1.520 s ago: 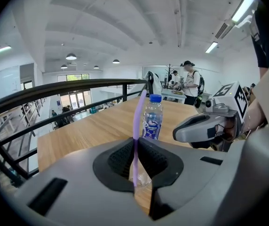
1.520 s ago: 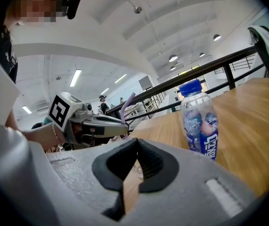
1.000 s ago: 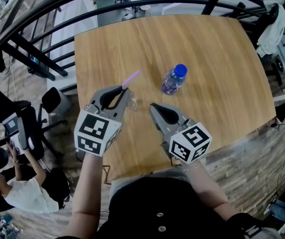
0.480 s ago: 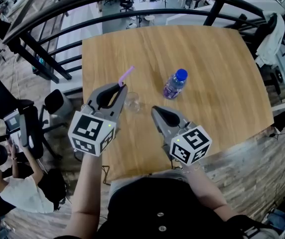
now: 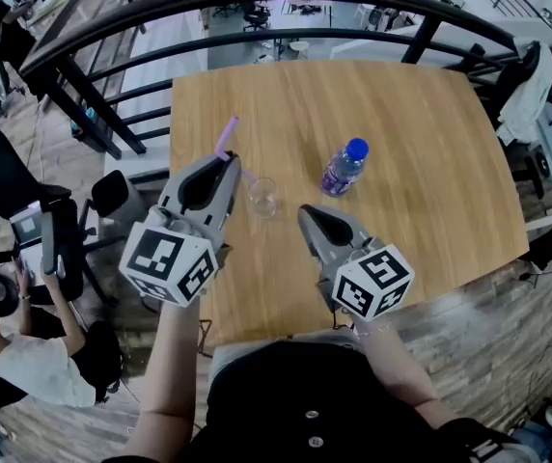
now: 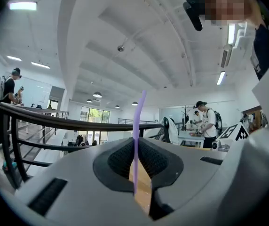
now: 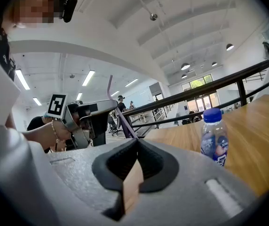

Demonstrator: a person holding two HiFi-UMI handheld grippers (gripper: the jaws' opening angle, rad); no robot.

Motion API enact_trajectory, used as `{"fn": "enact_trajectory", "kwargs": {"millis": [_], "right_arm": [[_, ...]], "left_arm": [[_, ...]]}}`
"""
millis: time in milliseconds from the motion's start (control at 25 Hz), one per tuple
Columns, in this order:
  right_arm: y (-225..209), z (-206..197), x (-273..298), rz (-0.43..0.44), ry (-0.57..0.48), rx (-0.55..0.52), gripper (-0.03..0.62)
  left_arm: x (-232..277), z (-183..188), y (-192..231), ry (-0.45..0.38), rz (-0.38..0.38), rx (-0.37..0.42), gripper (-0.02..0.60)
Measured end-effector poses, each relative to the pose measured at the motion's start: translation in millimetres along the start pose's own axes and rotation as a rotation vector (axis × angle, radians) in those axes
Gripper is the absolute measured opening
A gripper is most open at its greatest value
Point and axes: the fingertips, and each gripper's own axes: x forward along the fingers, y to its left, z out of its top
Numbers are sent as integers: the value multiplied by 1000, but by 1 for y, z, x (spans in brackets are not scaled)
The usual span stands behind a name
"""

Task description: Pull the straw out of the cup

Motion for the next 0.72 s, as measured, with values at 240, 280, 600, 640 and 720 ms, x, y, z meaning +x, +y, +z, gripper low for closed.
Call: {"fn": "enact_trajectory", "kwargs": {"millis": [240, 280, 600, 640, 720], "right_arm": [[1, 9, -3, -4, -13, -2, -2], [1, 12, -4, -7, -20, -5, -2], [-1, 43, -12, -39, -105, -30, -2], [0, 47, -13, -42, -119, -31, -2], [2, 54, -15, -39, -139, -31, -2]], "left_arm": [[-14, 18, 7, -107, 6, -115, 40], [-17, 20, 9, -124, 16, -128, 40], [-43, 36, 15, -250, 50, -163, 40], [-46, 36, 14, -258, 50, -170, 40], [-50, 36, 13, -271, 50, -198, 40]]}}
